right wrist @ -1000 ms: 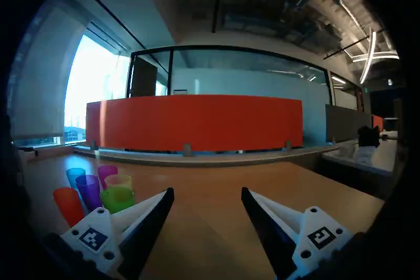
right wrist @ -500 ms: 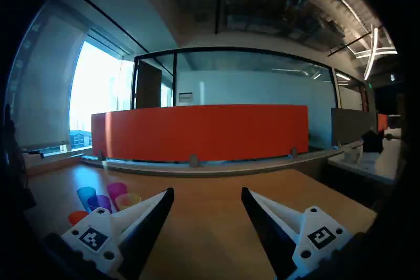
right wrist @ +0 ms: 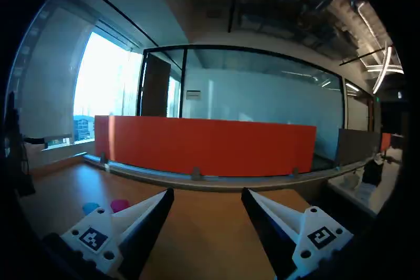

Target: Pour water

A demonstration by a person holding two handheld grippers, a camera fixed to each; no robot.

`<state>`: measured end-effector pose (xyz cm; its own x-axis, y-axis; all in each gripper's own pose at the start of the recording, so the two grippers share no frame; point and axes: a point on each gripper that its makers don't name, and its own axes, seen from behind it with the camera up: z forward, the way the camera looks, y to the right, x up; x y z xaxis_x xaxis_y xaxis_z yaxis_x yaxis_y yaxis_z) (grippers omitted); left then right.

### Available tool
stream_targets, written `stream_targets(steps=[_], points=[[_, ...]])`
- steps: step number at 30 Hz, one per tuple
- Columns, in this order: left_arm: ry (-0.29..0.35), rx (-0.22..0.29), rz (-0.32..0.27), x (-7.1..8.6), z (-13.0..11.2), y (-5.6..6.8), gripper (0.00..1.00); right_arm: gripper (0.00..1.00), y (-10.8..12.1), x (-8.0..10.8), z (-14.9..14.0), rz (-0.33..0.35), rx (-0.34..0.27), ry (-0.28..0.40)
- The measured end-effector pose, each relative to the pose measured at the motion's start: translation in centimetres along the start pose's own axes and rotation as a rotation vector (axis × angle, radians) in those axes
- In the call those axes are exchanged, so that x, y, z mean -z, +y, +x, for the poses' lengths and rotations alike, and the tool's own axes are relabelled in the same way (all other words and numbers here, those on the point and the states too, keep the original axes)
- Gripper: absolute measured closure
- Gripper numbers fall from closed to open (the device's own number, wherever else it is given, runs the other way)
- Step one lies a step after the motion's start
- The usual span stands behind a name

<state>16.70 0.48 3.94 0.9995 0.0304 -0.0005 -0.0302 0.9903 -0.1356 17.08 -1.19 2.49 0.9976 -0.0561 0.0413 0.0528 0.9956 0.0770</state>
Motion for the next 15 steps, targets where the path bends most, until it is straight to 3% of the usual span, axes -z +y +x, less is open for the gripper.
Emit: stream_targets(steps=[6, 15], points=[[0.017, 0.009, -0.010, -1.1, 3.9, -0.1, 0.02, 0.01, -1.6, -0.8, 4.3, 0.039, -0.002, 0.010], [-0.004, 0.052, -0.052, -1.9, 6.9, 0.2, 0.02, 0.01, -2.5, -1.8, 7.2, 0.061, -0.047, 0.020]])
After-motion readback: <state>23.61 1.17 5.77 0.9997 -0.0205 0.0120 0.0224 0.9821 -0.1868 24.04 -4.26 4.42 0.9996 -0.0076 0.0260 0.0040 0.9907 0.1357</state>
